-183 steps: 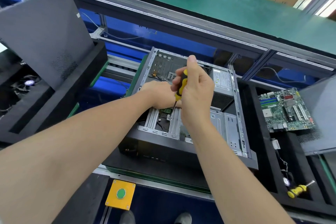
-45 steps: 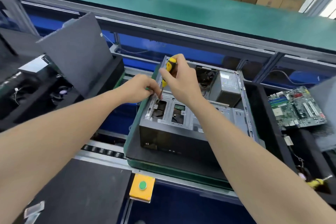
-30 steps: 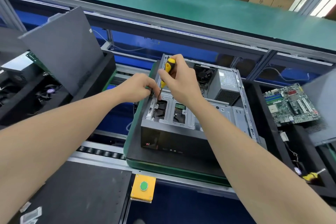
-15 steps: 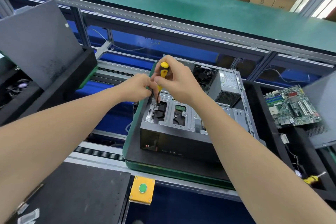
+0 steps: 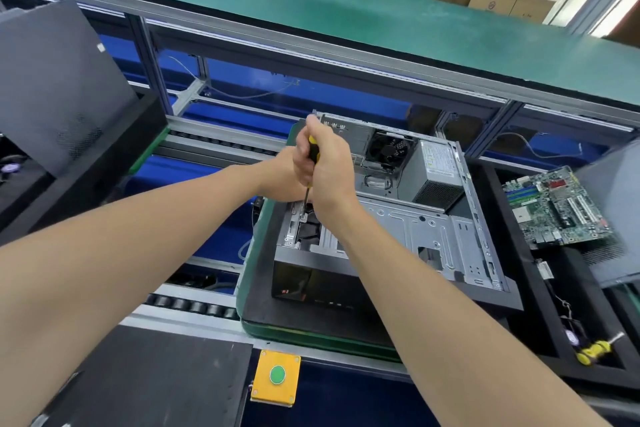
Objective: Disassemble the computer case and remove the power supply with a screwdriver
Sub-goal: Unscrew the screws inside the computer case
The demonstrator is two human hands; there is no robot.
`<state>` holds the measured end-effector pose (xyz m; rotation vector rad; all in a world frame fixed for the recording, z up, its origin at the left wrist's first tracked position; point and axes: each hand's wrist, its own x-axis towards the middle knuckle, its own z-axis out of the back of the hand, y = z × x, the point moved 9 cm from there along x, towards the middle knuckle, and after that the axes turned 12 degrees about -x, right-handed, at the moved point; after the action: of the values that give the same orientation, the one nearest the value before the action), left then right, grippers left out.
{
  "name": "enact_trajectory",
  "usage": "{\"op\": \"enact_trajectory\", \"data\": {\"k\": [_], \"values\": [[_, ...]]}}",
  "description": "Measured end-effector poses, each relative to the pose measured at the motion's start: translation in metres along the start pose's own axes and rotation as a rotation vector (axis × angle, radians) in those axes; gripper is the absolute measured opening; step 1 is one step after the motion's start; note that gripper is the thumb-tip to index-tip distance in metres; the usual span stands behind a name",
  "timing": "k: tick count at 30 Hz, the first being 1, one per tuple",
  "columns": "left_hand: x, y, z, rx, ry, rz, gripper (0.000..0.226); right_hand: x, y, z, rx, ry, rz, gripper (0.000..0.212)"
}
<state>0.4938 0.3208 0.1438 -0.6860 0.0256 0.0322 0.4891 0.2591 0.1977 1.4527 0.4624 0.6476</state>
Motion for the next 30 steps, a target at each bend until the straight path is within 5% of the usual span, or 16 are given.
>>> {"op": "enact_trajectory", "data": {"k": [3, 8, 15, 19, 21, 23, 25, 30], "values": [[0.006, 0.009, -0.012, 0.038, 0.104, 0.001, 0.019, 0.005, -0.002, -0.011, 0.069, 0.151, -0.009, 0.043], [0.016, 0.015, -0.012, -0.093, 0.178, -0.021, 0.066, 0.012, -0.003, -0.027, 0.223, 0.564, -0.092, 0.044], [0.024, 0.018, -0.019, -0.144, 0.186, -0.002, 0.057, 0.015, -0.002, -0.046, 0.178, 0.827, -0.107, 0.043], [0.025, 0.015, -0.018, -0.048, 0.235, -0.033, 0.046, 0.016, 0.000, -0.025, 0.100, 0.623, 0.011, 0.029], [0.028, 0.016, -0.015, 0.072, 0.283, -0.006, 0.048, 0.018, 0.004, -0.008, 0.027, 0.381, 0.040, 0.030], [0.034, 0.013, -0.015, 0.118, 0.355, -0.012, 0.025, 0.018, 0.005, 0.010, -0.032, 0.093, 0.000, 0.037], [0.037, 0.011, -0.010, 0.115, 0.367, 0.014, 0.033, 0.012, 0.003, 0.023, -0.082, -0.148, -0.037, 0.043], [0.039, 0.015, -0.007, 0.034, 0.324, 0.023, 0.045, -0.009, 0.001, 0.015, 0.075, -0.321, 0.076, 0.042]]}}
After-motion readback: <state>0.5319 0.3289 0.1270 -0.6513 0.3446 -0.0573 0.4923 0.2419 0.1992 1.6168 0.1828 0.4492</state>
